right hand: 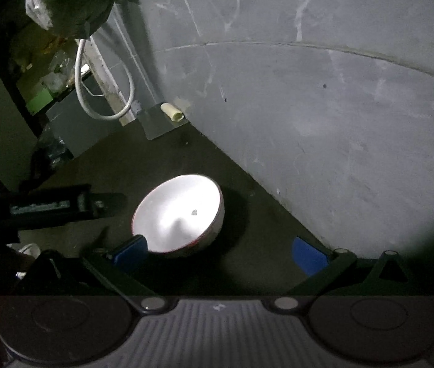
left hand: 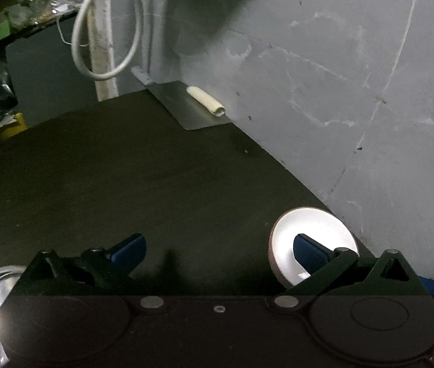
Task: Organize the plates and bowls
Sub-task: 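Reach the left gripper to the small white bowl and grasp its rim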
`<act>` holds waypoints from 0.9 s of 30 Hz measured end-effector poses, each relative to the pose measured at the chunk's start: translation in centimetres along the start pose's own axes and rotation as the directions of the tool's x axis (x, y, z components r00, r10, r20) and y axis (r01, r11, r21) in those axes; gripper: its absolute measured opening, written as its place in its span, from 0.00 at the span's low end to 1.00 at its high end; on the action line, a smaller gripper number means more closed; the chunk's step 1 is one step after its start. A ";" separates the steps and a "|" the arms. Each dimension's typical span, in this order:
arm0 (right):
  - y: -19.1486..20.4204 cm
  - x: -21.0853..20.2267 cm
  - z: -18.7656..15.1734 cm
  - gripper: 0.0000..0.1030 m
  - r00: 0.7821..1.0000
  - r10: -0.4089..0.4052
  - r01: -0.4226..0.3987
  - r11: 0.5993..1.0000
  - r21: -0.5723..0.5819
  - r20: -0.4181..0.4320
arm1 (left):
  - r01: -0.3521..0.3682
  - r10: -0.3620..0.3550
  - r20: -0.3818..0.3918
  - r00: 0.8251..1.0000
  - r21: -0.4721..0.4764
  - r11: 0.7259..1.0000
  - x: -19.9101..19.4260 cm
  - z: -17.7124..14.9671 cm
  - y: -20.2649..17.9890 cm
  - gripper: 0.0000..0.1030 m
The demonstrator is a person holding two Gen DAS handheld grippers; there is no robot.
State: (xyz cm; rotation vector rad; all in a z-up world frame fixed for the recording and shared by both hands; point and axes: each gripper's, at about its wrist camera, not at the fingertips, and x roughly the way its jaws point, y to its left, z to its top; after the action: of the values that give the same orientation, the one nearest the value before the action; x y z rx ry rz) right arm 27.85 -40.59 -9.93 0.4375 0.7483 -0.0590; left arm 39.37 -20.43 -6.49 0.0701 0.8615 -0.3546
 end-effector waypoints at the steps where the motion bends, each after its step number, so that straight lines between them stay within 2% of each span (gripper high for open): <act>1: 0.0 0.2 0.1 1.00 1.000 -0.004 0.004 1.000 0.003 0.001 | 0.002 -0.002 -0.010 1.000 0.004 1.000 0.4 0.2 -0.1 0.99; 6: 0.4 1.0 0.2 1.00 0.999 -0.041 0.041 0.999 -0.015 0.001 | 0.021 -0.021 -0.035 0.999 0.003 1.000 1.7 0.3 -0.2 0.98; 11: 0.4 1.6 0.3 0.99 0.999 -0.032 0.032 1.000 0.002 -0.007 | 0.065 -0.064 -0.073 0.995 0.007 0.998 2.6 0.0 -0.2 0.89; 13: 0.4 1.8 0.4 0.92 0.999 -0.034 0.034 0.999 0.006 -0.007 | 0.087 -0.086 -0.083 0.993 0.007 0.996 2.8 -0.1 -0.3 0.82; 18: 0.5 2.2 0.5 0.84 0.999 -0.040 0.040 0.999 -0.014 -0.018 | 0.109 -0.107 -0.102 0.989 0.009 0.994 3.2 -0.1 -0.7 0.69; 20: 0.4 2.3 0.7 0.81 0.999 -0.040 0.039 0.999 -0.023 -0.021 | 0.132 -0.131 -0.118 0.984 -0.002 0.991 3.4 -0.1 -0.8 0.61; 22: 0.4 2.4 0.8 0.77 0.999 -0.046 0.046 0.999 -0.027 -0.025 | 0.158 -0.160 -0.144 0.977 -0.028 0.987 3.8 -0.1 -0.7 0.47; 24: 0.4 2.5 0.9 0.73 0.998 -0.049 0.048 0.998 -0.029 -0.029 | 0.165 -0.169 -0.144 0.975 -0.037 0.986 3.9 -0.1 -0.7 0.44; 27: 0.4 2.6 1.1 0.64 0.999 -0.036 0.035 0.999 -0.033 -0.039 | 0.177 -0.182 -0.156 0.971 -0.042 0.983 4.0 -0.1 -0.7 0.32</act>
State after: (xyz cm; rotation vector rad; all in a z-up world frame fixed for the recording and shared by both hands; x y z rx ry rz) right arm 30.53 -40.37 -10.76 0.3958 0.7952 -0.0716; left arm 41.49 -22.16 -9.49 -0.0063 1.0347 -0.5116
